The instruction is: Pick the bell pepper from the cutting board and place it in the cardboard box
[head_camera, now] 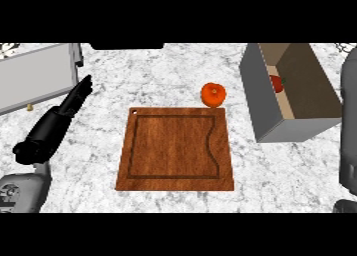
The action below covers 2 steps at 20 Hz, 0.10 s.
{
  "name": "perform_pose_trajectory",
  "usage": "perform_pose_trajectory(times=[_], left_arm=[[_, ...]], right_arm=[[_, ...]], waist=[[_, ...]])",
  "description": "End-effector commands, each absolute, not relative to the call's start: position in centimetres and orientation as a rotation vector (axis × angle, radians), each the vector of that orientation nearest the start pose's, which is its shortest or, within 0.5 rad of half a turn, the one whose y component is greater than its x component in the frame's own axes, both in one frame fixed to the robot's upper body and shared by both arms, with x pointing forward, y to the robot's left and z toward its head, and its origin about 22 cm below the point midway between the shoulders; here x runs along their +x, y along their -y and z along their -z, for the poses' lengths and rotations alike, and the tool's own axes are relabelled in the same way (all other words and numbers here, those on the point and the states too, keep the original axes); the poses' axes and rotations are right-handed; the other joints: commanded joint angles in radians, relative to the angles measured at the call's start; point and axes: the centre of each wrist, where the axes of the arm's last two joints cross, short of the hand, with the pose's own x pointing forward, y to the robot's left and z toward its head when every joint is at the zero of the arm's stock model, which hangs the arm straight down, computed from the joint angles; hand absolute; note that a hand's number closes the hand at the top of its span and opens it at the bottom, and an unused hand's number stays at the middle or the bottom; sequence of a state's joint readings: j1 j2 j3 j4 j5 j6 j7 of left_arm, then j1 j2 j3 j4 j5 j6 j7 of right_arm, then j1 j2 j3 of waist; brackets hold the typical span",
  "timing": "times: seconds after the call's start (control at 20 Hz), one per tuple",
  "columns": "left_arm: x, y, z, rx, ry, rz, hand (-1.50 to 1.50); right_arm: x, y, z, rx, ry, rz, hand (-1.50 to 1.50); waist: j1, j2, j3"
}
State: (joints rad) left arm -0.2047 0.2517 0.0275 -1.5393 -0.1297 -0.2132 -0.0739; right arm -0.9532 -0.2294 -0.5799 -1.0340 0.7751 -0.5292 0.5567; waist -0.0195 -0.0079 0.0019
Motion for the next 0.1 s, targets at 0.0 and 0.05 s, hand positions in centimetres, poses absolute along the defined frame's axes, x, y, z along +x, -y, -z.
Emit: perform_pose_trajectory(times=[0.0,0.05], left_arm=[[28.1,-27.6,-6.5,0.119,1.738,0.513,0.00],[28.3,-29.7,-6.2,0.102,1.731,0.521,0.00]], right_arm=[[39.1,31.2,-18.0,-0.994,1.423,0.689,-1.50],[38.3,32.4,-17.7,-1.036,1.444,0.671,-1.50]], waist=[[0.006,0.000,-0.001],[0.006,0.003,-0.002]])
